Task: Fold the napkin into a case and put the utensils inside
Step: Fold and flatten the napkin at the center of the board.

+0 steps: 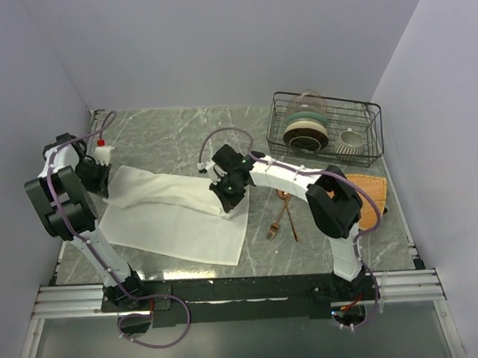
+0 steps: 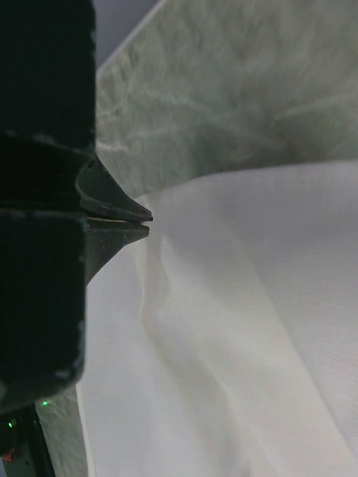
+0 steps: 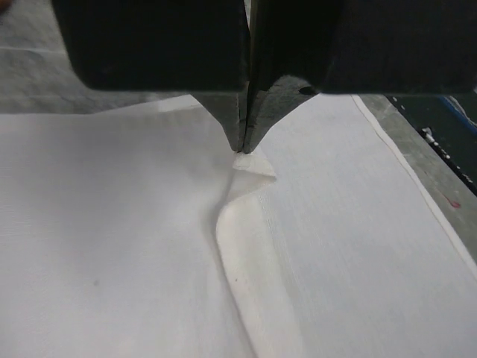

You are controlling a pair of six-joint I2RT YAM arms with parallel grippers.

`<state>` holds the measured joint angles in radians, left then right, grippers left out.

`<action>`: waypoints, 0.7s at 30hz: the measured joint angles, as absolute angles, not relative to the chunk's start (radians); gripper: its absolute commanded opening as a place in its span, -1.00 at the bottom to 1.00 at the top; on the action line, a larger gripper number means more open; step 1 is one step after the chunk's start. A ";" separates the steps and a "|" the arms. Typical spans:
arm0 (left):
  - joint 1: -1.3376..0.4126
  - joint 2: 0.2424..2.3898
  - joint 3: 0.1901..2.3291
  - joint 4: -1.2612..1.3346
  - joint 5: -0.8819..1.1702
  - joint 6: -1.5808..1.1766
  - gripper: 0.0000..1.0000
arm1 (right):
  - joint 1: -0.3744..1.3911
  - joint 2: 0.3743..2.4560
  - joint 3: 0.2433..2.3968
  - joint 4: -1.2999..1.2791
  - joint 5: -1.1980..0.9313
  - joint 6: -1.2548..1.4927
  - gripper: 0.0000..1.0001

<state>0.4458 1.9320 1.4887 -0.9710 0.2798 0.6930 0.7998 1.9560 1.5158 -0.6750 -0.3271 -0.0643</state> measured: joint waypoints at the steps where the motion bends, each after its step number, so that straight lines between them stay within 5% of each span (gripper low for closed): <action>1: 0.446 1.932 1.464 -0.971 0.268 0.704 -0.99 | 0.806 1.972 1.504 -0.677 -0.327 -0.066 -1.00; 21: 0.523 1.848 1.467 -1.040 0.274 0.815 -0.99 | 0.762 1.814 1.418 -0.751 -0.415 -0.096 -1.00</action>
<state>0.5232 1.8477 1.4670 -1.0397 0.2737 0.8150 0.7616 1.8137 1.4178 -0.7509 -0.4152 -0.0963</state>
